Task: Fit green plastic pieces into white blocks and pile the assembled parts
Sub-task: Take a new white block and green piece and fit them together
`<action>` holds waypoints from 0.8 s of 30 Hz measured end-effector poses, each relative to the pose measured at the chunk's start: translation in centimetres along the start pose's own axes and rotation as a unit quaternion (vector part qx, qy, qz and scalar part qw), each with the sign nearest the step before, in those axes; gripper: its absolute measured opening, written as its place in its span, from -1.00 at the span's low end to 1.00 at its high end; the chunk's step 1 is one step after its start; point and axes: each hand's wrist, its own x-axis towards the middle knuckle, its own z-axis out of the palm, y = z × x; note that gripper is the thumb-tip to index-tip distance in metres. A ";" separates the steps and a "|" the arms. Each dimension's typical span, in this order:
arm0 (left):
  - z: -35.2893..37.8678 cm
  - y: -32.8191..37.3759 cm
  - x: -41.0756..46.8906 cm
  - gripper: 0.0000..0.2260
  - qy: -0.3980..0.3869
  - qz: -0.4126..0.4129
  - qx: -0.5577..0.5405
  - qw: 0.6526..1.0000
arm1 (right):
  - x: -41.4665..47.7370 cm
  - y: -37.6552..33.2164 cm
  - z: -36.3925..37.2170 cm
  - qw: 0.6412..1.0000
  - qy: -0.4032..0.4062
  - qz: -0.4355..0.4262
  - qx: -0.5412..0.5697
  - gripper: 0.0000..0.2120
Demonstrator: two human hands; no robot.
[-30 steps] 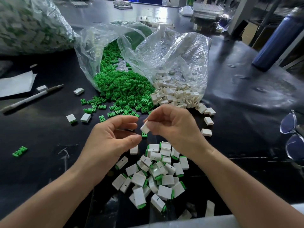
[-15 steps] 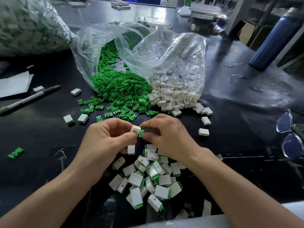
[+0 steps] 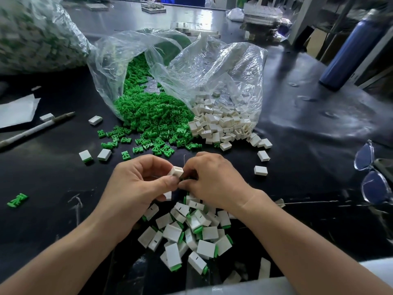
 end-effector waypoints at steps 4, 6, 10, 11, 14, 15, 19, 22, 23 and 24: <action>0.0 -0.1 0.1 -0.93 0.004 -0.002 0.004 1.000 | -0.2 0.1 -0.1 1.000 -0.001 0.007 0.030 -0.81; 0.0 -0.1 0.1 -0.93 0.005 -0.002 0.002 1.000 | -0.3 0.2 -0.2 0.998 0.025 0.016 0.058 -0.79; 0.1 0.0 0.1 -0.94 0.007 -0.002 -0.005 1.000 | -0.4 0.5 -0.9 0.981 0.082 0.032 0.176 -0.84; 0.1 0.1 0.1 -0.94 0.008 -0.002 -0.008 1.000 | -0.4 0.5 -1.0 0.976 0.094 0.029 0.195 -0.85; 0.1 0.2 0.1 -0.95 0.012 0.000 -0.016 1.000 | -0.6 0.6 -1.2 0.967 0.100 0.019 0.235 -0.91; 0.1 0.2 0.0 -0.95 0.012 0.001 -0.018 1.000 | -0.7 0.6 -1.2 0.966 0.096 0.014 0.241 -0.89; 0.0 0.2 0.1 -0.96 0.013 0.002 -0.023 1.000 | -0.7 0.6 -1.4 0.951 0.076 0.003 0.299 -0.78; -0.1 0.2 0.1 -0.96 0.006 -0.005 -0.030 1.000 | -0.9 0.4 -1.7 0.941 0.066 -0.014 0.331 -0.81; -0.1 0.2 0.1 -0.96 0.004 -0.007 -0.032 0.999 | -0.9 0.4 -1.7 0.940 0.060 -0.022 0.336 -0.79; -0.1 0.2 0.1 -0.96 0.002 -0.007 -0.031 0.999 | -1.0 0.3 -1.7 0.937 0.053 -0.027 0.345 -0.78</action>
